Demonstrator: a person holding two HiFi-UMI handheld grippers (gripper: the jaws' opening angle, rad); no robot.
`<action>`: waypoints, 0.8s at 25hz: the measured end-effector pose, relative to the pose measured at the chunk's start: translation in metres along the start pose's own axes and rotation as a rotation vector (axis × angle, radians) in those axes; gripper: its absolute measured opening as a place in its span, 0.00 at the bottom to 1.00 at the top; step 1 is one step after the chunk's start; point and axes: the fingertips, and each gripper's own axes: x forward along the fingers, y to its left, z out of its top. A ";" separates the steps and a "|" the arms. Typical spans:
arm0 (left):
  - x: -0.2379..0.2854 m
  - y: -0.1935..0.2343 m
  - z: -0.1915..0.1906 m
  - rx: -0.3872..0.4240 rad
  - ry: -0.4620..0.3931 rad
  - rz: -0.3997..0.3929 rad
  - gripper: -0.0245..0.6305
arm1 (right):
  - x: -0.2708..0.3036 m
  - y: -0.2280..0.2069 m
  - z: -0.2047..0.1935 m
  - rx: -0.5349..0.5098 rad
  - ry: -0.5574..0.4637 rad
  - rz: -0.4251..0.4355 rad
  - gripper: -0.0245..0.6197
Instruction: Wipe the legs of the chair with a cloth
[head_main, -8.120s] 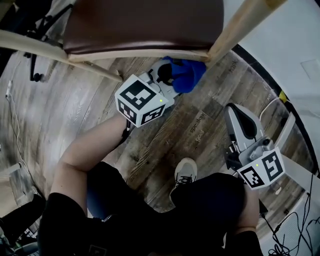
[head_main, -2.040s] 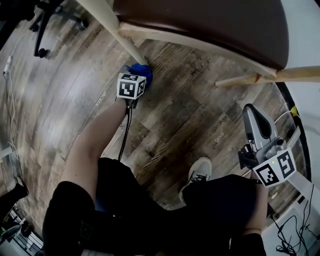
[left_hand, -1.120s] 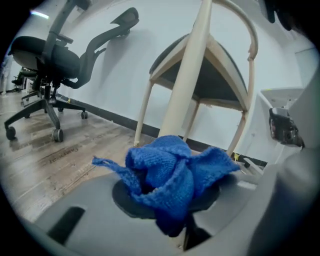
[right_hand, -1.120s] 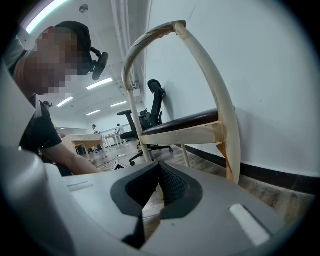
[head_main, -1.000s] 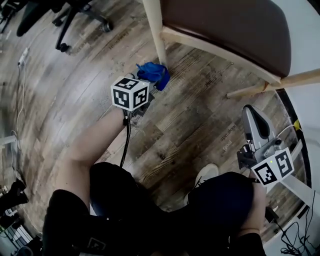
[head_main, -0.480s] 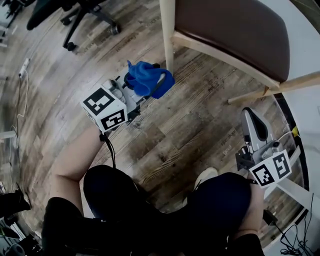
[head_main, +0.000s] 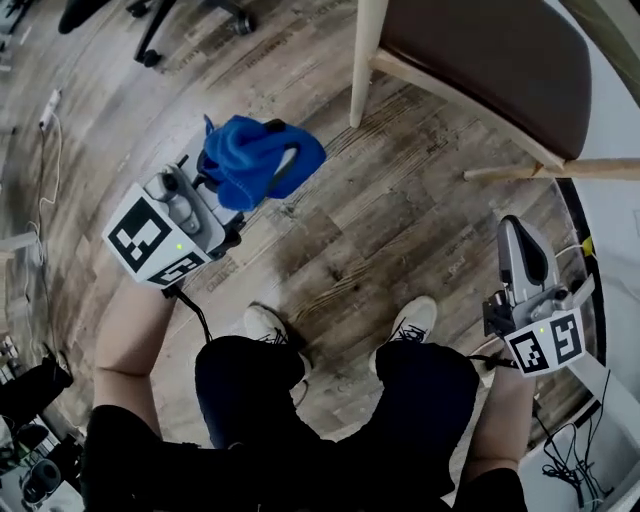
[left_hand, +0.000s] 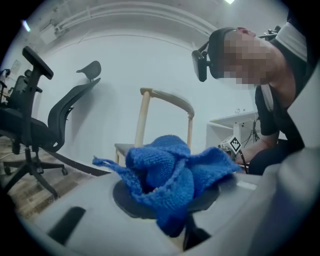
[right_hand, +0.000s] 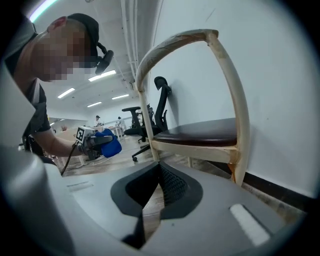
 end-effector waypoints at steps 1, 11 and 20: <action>-0.010 -0.003 0.006 -0.017 0.015 0.012 0.20 | -0.005 0.009 0.007 0.001 0.032 0.013 0.05; -0.113 -0.034 0.124 -0.219 0.085 0.118 0.20 | -0.046 0.110 0.131 0.069 0.163 0.097 0.05; -0.170 -0.082 0.254 -0.276 0.160 0.090 0.21 | -0.082 0.191 0.258 0.135 0.179 0.116 0.05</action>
